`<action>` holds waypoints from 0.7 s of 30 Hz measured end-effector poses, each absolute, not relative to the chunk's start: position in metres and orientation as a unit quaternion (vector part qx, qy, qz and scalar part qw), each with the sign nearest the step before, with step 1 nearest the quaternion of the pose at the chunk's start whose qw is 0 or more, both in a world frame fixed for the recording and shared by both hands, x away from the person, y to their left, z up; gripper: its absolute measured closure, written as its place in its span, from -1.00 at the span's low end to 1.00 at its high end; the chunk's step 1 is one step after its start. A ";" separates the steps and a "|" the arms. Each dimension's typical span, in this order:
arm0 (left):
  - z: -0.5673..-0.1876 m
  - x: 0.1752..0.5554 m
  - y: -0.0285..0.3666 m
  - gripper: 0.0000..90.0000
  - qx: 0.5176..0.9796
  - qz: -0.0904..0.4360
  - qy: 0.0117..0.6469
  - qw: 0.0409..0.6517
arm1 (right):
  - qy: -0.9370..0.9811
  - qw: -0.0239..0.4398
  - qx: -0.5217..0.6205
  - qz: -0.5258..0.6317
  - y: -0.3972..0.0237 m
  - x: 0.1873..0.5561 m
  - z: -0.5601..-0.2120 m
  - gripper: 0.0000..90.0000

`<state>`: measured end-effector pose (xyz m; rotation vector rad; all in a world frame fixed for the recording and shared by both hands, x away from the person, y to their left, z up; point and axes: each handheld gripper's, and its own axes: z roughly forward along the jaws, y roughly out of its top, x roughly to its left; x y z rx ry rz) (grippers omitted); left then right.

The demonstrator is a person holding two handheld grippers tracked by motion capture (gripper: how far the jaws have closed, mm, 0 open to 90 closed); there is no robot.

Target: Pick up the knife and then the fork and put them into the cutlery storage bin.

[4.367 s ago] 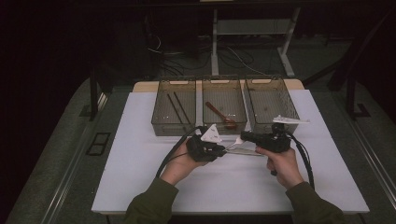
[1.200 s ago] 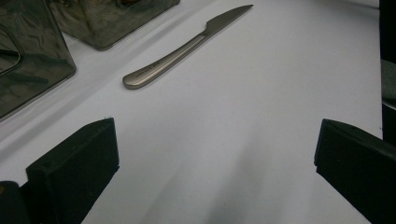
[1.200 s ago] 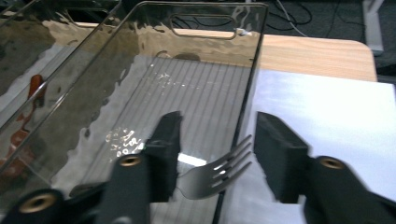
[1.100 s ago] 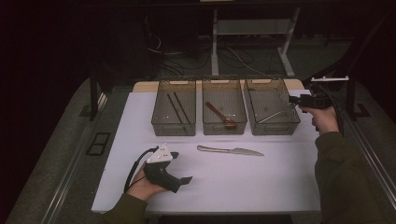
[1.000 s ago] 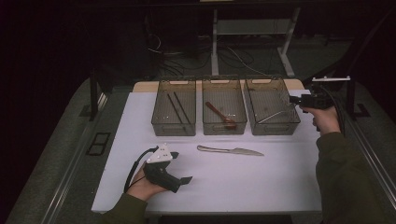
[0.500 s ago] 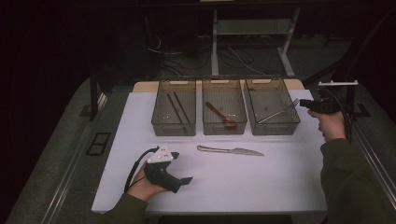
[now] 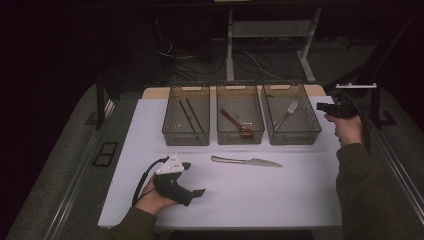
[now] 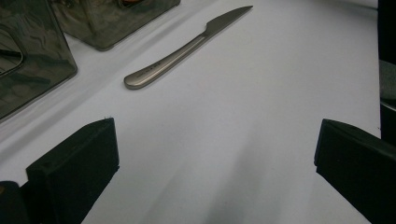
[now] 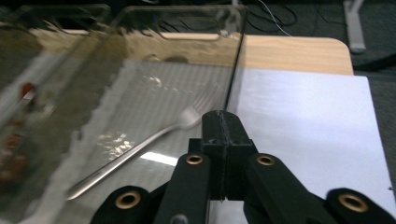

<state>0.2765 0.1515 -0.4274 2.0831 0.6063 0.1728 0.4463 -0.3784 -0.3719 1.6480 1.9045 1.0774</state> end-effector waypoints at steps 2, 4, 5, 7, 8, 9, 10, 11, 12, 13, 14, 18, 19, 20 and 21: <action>-0.428 0.277 0.151 -1.00 0.848 0.070 0.247 0.464 | 0.682 0.196 0.580 0.400 -0.377 0.439 -0.365 0.77; -0.428 0.277 0.151 -1.00 0.850 0.071 0.246 0.462 | 0.685 0.196 0.565 0.415 -0.375 0.431 -0.360 0.51; -0.428 0.277 0.151 -1.00 0.850 0.070 0.245 0.461 | 0.693 0.195 0.546 0.428 -0.372 0.420 -0.354 0.34; -0.428 0.277 0.151 -1.00 0.851 0.071 0.246 0.459 | 0.697 0.192 0.537 0.434 -0.369 0.414 -0.352 0.23; -0.428 0.277 0.151 -1.00 0.851 0.072 0.246 0.459 | 0.701 0.191 0.527 0.441 -0.367 0.408 -0.350 0.12; -0.427 0.277 0.150 -1.00 0.851 0.072 0.246 0.459 | 0.704 0.192 0.519 0.446 -0.363 0.401 -0.349 0.05; -0.427 0.277 0.150 -1.00 0.850 0.073 0.246 0.459 | 0.709 0.191 0.509 0.450 -0.360 0.393 -0.348 -0.01; -0.427 0.277 0.150 -1.00 0.850 0.073 0.247 0.459 | 0.714 0.188 0.499 0.453 -0.356 0.387 -0.348 -0.09; -0.427 0.277 0.149 -1.00 0.851 0.073 0.248 0.458 | 0.722 0.185 0.488 0.454 -0.352 0.380 -0.350 -0.15; -0.427 0.278 0.149 -1.00 0.853 0.074 0.246 0.454 | 0.729 0.183 0.478 0.455 -0.348 0.373 -0.351 -0.17; -0.427 0.278 0.148 -0.98 0.854 0.075 0.246 0.453 | 0.739 0.180 0.466 0.452 -0.343 0.366 -0.354 -0.20; -0.425 0.279 0.147 -0.86 0.852 0.078 0.246 0.455 | 0.751 0.167 0.443 0.461 -0.331 0.345 -0.367 -0.33; -0.424 0.280 0.148 -0.83 0.852 0.078 0.246 0.455 | 0.751 0.165 0.441 0.463 -0.329 0.341 -0.371 -0.34; -0.424 0.281 0.148 -0.70 0.853 0.076 0.245 0.455 | 0.756 0.162 0.433 0.464 -0.322 0.331 -0.381 -0.37; -0.424 0.282 0.148 -0.70 0.854 0.076 0.244 0.454 | 0.756 0.162 0.433 0.464 -0.322 0.331 -0.381 -0.37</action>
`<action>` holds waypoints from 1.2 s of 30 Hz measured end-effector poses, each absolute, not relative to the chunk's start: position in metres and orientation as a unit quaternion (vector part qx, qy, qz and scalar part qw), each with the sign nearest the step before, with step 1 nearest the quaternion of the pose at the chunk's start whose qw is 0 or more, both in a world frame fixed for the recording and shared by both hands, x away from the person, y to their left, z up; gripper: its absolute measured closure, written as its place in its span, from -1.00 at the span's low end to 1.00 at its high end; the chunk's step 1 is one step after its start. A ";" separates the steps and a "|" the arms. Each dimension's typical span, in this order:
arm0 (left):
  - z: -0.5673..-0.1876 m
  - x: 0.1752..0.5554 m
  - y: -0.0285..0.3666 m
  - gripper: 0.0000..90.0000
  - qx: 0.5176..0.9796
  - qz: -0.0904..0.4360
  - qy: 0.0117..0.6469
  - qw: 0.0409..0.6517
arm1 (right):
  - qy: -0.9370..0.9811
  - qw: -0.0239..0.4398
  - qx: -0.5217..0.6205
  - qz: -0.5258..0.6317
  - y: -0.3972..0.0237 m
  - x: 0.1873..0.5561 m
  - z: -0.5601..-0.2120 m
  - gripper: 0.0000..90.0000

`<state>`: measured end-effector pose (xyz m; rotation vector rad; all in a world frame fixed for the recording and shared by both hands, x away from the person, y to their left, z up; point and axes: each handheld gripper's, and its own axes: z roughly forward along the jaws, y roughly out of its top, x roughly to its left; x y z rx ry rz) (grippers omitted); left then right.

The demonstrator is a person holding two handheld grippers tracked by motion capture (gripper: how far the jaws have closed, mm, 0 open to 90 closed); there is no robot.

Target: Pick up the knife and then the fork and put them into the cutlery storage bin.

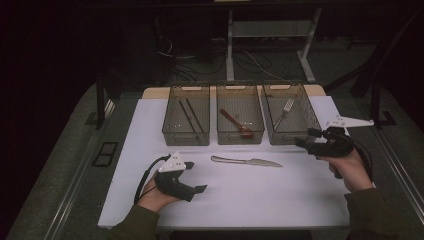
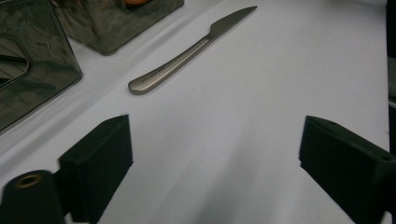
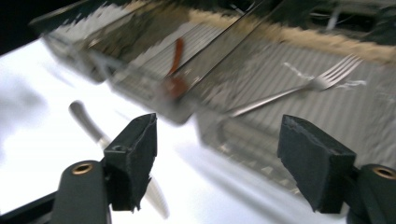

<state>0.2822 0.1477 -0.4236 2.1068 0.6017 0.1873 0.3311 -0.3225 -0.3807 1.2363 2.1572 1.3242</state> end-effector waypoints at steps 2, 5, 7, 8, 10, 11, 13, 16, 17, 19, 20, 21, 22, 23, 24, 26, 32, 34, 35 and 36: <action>-0.425 0.285 0.146 -0.65 0.855 0.070 0.244 0.453 | 0.759 0.152 0.428 0.466 -0.318 0.323 -0.387 -0.40; -0.425 0.290 0.144 -0.51 0.857 0.066 0.242 0.449 | 0.760 0.145 0.420 0.474 -0.312 0.310 -0.398 -0.44; -0.425 0.293 0.142 -0.39 0.859 0.060 0.239 0.448 | 0.760 0.137 0.419 0.478 -0.310 0.302 -0.405 -0.49; -0.424 0.295 0.141 -0.29 0.861 0.058 0.236 0.447 | 0.759 0.137 0.417 0.481 -0.310 0.298 -0.409 -0.50; -0.423 0.298 0.138 -0.23 0.860 0.061 0.239 0.446 | 0.760 0.133 0.418 0.480 -0.308 0.291 -0.417 -0.53; -0.422 0.299 0.137 -0.15 0.861 0.060 0.238 0.446 | 0.765 0.134 0.413 0.475 -0.307 0.287 -0.421 -0.54; -0.421 0.301 0.133 0.00 0.862 0.062 0.237 0.444 | 0.768 0.135 0.412 0.472 -0.306 0.282 -0.426 -0.56; -0.419 0.306 0.125 0.26 0.869 0.066 0.226 0.435 | 0.770 0.132 0.416 0.464 -0.306 0.274 -0.434 -0.56; -0.418 0.308 0.121 0.34 0.869 0.065 0.224 0.436 | 0.769 0.130 0.419 0.466 -0.306 0.272 -0.436 -0.56; -0.417 0.313 0.114 0.51 0.873 0.064 0.215 0.432 | 0.770 0.131 0.417 0.464 -0.307 0.268 -0.437 -0.56; -0.416 0.316 0.110 0.60 0.876 0.067 0.212 0.428 | 0.768 0.129 0.420 0.466 -0.308 0.267 -0.438 -0.56; -0.416 0.320 0.105 0.69 0.880 0.066 0.208 0.423 | 0.766 0.127 0.422 0.468 -0.308 0.266 -0.439 -0.56; -0.416 0.323 0.101 0.79 0.881 0.066 0.208 0.420 | 0.769 0.126 0.418 0.467 -0.307 0.265 -0.440 -0.56; -0.416 0.327 0.097 0.97 0.883 0.064 0.206 0.417 | 0.770 0.128 0.417 0.466 -0.306 0.264 -0.439 -0.56; -0.417 0.331 0.093 0.98 0.886 0.064 0.202 0.412 | 0.769 0.126 0.418 0.468 -0.305 0.265 -0.439 -0.56; -0.418 0.339 0.084 0.98 0.890 0.065 0.198 0.405 | 0.769 0.125 0.417 0.469 -0.305 0.265 -0.439 -0.56; -0.425 0.364 0.062 0.98 0.900 0.083 0.195 0.380 | 0.775 0.123 0.409 0.466 -0.304 0.265 -0.441 -0.56; -0.431 0.370 0.057 0.98 0.902 0.087 0.202 0.371 | 0.775 0.124 0.407 0.467 -0.304 0.265 -0.441 -0.56; -0.433 0.374 0.056 0.98 0.906 0.090 0.201 0.362 | 0.774 0.125 0.407 0.468 -0.305 0.265 -0.440 -0.56; -0.436 0.376 0.054 0.98 0.905 0.089 0.205 0.361 | 0.774 0.125 0.406 0.469 -0.305 0.265 -0.440 -0.56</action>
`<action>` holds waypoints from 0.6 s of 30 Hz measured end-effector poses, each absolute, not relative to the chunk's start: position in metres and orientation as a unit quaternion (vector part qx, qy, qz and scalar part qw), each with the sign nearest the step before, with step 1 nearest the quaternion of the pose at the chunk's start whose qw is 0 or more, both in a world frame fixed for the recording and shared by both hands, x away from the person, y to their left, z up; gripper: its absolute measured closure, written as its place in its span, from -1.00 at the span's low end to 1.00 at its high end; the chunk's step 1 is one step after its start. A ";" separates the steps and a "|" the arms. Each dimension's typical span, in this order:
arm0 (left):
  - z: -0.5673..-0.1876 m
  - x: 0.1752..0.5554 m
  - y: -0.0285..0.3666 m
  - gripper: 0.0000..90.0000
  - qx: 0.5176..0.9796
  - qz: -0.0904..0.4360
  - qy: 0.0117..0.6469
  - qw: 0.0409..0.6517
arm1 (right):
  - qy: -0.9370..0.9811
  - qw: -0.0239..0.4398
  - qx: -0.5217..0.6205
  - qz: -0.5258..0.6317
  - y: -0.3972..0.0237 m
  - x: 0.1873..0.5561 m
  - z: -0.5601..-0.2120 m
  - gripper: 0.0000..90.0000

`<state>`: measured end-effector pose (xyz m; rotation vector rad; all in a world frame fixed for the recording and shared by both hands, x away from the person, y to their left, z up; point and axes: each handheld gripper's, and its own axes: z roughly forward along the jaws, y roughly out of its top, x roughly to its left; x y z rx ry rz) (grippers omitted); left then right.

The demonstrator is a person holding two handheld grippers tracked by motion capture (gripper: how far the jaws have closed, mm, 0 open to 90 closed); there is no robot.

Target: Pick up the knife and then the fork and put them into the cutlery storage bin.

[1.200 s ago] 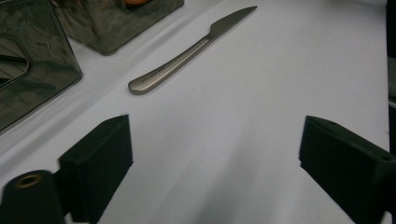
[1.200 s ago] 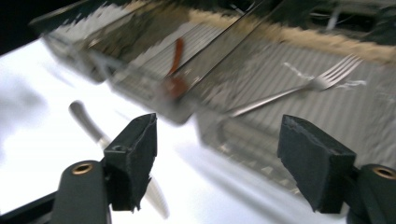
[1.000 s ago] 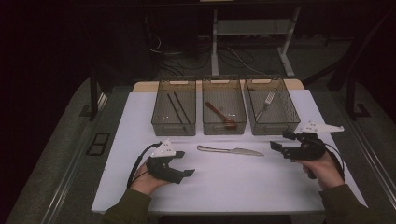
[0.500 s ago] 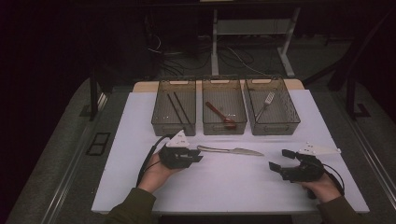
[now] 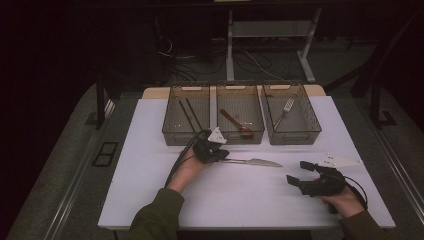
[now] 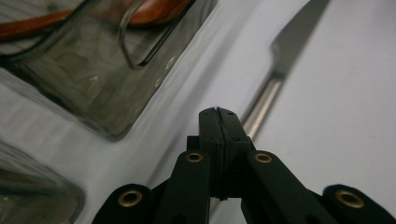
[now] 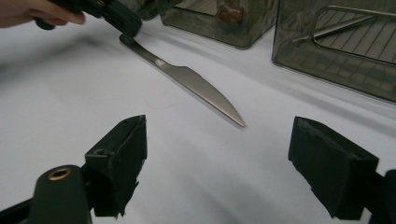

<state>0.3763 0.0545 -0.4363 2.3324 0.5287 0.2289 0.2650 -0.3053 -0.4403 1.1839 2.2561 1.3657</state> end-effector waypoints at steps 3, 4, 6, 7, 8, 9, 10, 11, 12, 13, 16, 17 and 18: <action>-0.443 0.383 0.054 0.98 0.910 0.086 0.208 0.348 | 0.775 0.124 0.405 0.469 -0.305 0.265 -0.441 -0.56; -0.444 0.384 0.055 0.98 0.910 0.085 0.210 0.347 | 0.776 0.124 0.404 0.468 -0.305 0.265 -0.441 -0.56; -0.444 0.385 0.057 0.98 0.910 0.074 0.211 0.349 | 0.776 0.125 0.403 0.469 -0.305 0.265 -0.441 -0.56; -0.444 0.385 0.058 0.98 0.910 0.067 0.212 0.350 | 0.776 0.124 0.404 0.469 -0.305 0.265 -0.440 -0.56; -0.444 0.384 0.058 0.98 0.911 0.062 0.211 0.350 | 0.776 0.124 0.404 0.469 -0.305 0.265 -0.440 -0.56; -0.444 0.383 0.058 0.98 0.910 0.057 0.212 0.352 | 0.775 0.124 0.404 0.469 -0.306 0.265 -0.440 -0.56; -0.443 0.383 0.059 0.98 0.914 0.055 0.204 0.347 | 0.775 0.123 0.406 0.469 -0.306 0.265 -0.440 -0.56; -0.444 0.383 0.059 0.98 0.913 0.051 0.205 0.350 | 0.775 0.123 0.406 0.469 -0.306 0.265 -0.440 -0.56; -0.443 0.382 0.059 0.98 0.914 0.047 0.203 0.347 | 0.775 0.122 0.406 0.469 -0.306 0.265 -0.440 -0.56; -0.443 0.381 0.059 0.98 0.914 0.044 0.202 0.349 | 0.775 0.123 0.406 0.469 -0.306 0.265 -0.440 -0.56; -0.442 0.378 0.059 0.98 0.919 0.030 0.188 0.345 | 0.774 0.123 0.407 0.470 -0.306 0.264 -0.439 -0.56; -0.442 0.377 0.059 0.98 0.921 0.027 0.186 0.342 | 0.773 0.123 0.407 0.470 -0.306 0.264 -0.439 -0.56; -0.441 0.377 0.059 0.98 0.923 0.031 0.177 0.341 | 0.774 0.124 0.407 0.470 -0.307 0.265 -0.439 -0.56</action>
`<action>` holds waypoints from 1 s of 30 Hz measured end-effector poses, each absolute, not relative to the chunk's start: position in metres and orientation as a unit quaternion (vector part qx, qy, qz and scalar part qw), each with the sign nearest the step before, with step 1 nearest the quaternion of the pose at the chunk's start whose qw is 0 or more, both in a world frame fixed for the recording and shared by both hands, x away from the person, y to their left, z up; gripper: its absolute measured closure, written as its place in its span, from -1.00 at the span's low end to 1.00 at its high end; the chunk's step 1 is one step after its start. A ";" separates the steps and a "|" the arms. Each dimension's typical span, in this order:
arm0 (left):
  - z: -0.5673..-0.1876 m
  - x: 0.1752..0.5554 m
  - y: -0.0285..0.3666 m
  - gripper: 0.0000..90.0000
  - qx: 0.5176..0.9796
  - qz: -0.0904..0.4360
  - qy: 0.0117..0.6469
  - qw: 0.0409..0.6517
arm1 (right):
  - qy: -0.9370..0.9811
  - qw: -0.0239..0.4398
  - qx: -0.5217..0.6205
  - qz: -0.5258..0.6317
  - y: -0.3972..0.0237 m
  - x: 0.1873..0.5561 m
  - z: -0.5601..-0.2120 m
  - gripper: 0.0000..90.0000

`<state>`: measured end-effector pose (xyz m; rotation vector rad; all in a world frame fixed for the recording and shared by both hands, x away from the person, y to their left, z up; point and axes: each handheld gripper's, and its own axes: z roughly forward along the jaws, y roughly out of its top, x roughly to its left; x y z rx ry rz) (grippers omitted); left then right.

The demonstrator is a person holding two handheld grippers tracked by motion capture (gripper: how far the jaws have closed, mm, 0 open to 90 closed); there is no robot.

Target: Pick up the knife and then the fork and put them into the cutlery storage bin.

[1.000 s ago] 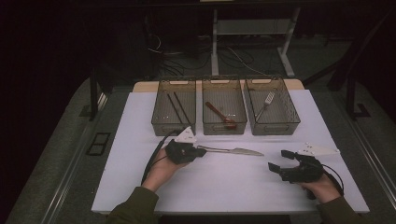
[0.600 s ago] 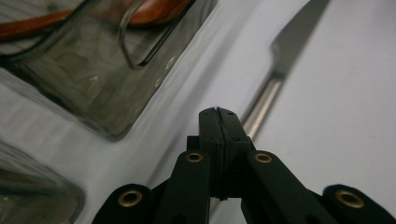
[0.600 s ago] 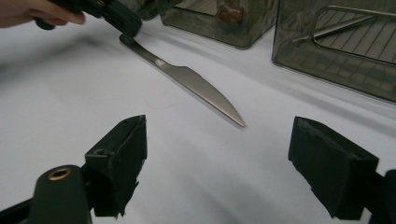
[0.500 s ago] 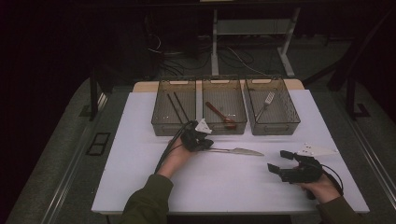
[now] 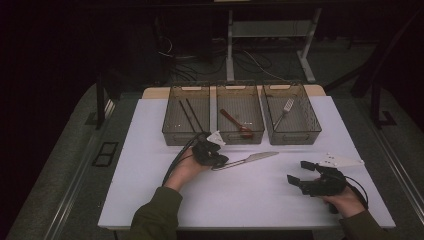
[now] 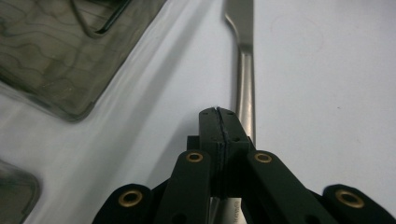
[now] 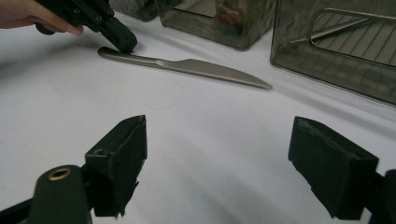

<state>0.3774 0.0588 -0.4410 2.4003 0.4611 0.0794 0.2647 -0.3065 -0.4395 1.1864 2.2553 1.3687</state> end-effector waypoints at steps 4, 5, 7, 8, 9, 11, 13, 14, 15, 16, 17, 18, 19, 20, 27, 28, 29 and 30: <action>-0.432 0.376 0.054 0.83 0.914 0.024 0.183 0.361 | 0.773 0.121 0.408 0.470 -0.307 0.265 -0.439 -0.56; -0.425 0.375 0.049 0.78 0.914 0.023 0.180 0.364 | 0.774 0.121 0.407 0.471 -0.307 0.265 -0.439 -0.56; -0.423 0.375 0.046 0.72 0.915 0.020 0.177 0.361 | 0.774 0.121 0.407 0.471 -0.307 0.265 -0.439 -0.56; -0.422 0.374 0.043 0.65 0.917 0.018 0.174 0.359 | 0.774 0.119 0.408 0.469 -0.307 0.265 -0.439 -0.56; -0.421 0.374 0.039 0.65 0.919 0.016 0.171 0.356 | 0.774 0.119 0.408 0.469 -0.307 0.265 -0.439 -0.56; -0.422 0.374 0.029 0.64 0.926 0.021 0.161 0.340 | 0.775 0.118 0.407 0.469 -0.307 0.265 -0.439 -0.56; -0.423 0.375 0.022 0.64 0.930 0.019 0.161 0.329 | 0.775 0.118 0.407 0.469 -0.307 0.265 -0.439 -0.56; -0.424 0.376 0.020 0.64 0.931 0.019 0.161 0.327 | 0.775 0.118 0.406 0.469 -0.307 0.265 -0.439 -0.56; -0.425 0.376 0.017 0.64 0.933 0.020 0.160 0.322 | 0.776 0.118 0.406 0.469 -0.307 0.265 -0.439 -0.56; -0.427 0.377 0.015 0.64 0.935 0.023 0.161 0.314 | 0.776 0.118 0.405 0.469 -0.307 0.265 -0.439 -0.56; -0.428 0.377 0.014 0.64 0.936 0.023 0.162 0.311 | 0.775 0.117 0.406 0.469 -0.308 0.265 -0.438 -0.56; -0.430 0.378 0.014 0.64 0.936 0.021 0.164 0.309 | 0.775 0.117 0.406 0.470 -0.308 0.265 -0.438 -0.56; -0.432 0.378 0.013 0.64 0.938 0.020 0.165 0.303 | 0.775 0.117 0.406 0.470 -0.308 0.265 -0.438 -0.56; -0.432 0.378 0.013 0.65 0.941 0.021 0.163 0.296 | 0.775 0.117 0.406 0.471 -0.308 0.265 -0.438 -0.56; -0.434 0.375 0.010 0.71 0.946 0.034 0.153 0.285 | 0.775 0.117 0.405 0.471 -0.308 0.265 -0.438 -0.56; -0.434 0.374 0.010 0.73 0.946 0.034 0.152 0.284 | 0.775 0.117 0.405 0.470 -0.308 0.265 -0.438 -0.56; -0.434 0.374 0.009 0.75 0.947 0.036 0.147 0.282 | 0.775 0.117 0.406 0.470 -0.308 0.265 -0.438 -0.56; -0.434 0.375 0.009 0.75 0.948 0.034 0.146 0.282 | 0.775 0.117 0.406 0.470 -0.308 0.265 -0.438 -0.56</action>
